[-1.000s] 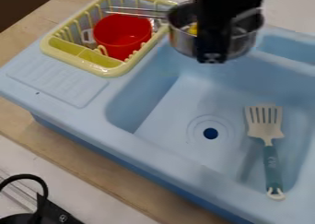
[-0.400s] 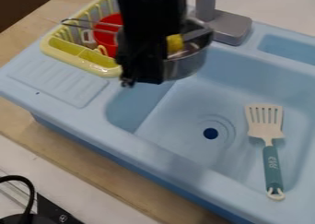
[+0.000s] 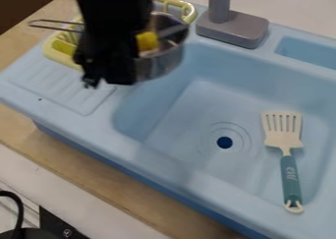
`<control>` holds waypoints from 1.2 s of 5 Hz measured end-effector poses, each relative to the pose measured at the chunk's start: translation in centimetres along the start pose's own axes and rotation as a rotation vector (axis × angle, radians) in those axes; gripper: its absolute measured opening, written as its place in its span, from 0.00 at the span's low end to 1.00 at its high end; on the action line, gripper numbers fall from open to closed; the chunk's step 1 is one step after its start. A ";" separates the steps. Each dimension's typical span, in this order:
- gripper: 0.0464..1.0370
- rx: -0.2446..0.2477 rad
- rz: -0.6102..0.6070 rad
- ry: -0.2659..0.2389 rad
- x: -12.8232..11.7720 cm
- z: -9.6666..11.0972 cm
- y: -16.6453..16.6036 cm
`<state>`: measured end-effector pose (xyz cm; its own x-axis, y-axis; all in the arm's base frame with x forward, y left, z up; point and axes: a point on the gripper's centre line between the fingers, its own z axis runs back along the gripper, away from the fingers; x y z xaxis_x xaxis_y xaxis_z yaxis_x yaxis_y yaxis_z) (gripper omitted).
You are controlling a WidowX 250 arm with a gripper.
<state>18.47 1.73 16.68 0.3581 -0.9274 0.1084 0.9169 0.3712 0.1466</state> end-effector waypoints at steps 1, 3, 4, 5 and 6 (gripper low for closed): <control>0.02 0.003 0.022 0.050 -1.5 0.4 -0.1; 0.02 0.020 0.141 0.072 -4.5 -0.2 -0.1; 0.02 0.034 0.169 0.059 -5.7 -1.4 0.0; 0.02 0.041 0.169 0.070 -6.2 -1.9 0.1; 0.02 0.033 0.153 0.078 -5.9 -2.6 0.6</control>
<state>17.36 7.32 13.57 0.5064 -0.8605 0.0557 0.8451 0.5081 0.1662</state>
